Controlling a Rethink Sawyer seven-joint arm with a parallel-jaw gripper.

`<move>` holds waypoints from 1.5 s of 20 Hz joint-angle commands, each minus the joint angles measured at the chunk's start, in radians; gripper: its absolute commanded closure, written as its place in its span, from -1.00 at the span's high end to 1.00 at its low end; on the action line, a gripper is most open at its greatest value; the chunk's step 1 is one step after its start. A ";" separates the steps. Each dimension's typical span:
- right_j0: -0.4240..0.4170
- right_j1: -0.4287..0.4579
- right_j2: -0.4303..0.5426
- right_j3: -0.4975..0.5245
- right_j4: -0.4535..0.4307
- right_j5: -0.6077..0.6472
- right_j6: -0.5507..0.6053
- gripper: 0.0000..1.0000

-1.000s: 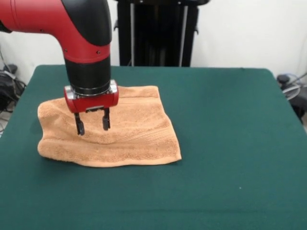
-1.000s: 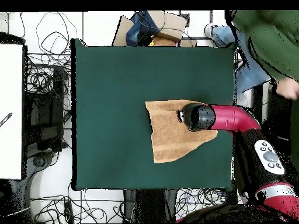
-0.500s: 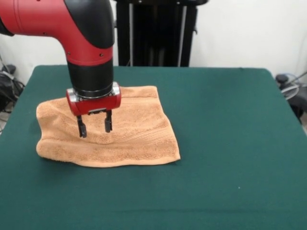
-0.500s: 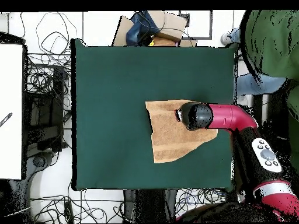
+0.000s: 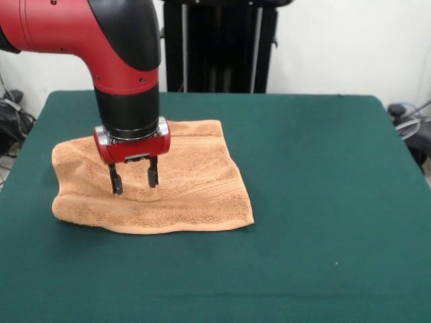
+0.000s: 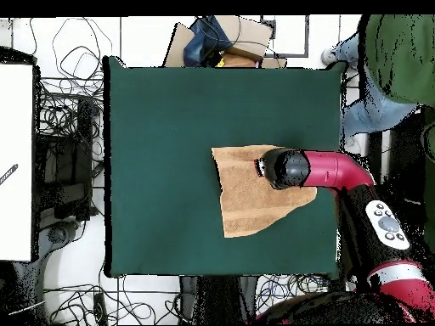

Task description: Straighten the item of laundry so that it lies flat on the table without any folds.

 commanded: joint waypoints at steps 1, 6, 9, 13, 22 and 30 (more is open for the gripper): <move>-0.010 0.067 0.055 -0.062 -0.037 0.048 -0.129 1.00; -0.005 0.082 0.044 -0.097 -0.043 0.054 -0.126 1.00; 0.000 0.082 0.030 -0.102 -0.046 0.059 -0.114 1.00; 0.028 0.062 0.017 -0.069 -0.042 0.058 -0.077 -1.00; 0.041 0.054 0.010 -0.054 -0.035 0.058 -0.054 -1.00; 0.054 0.031 0.003 -0.028 -0.033 0.035 -0.021 -1.00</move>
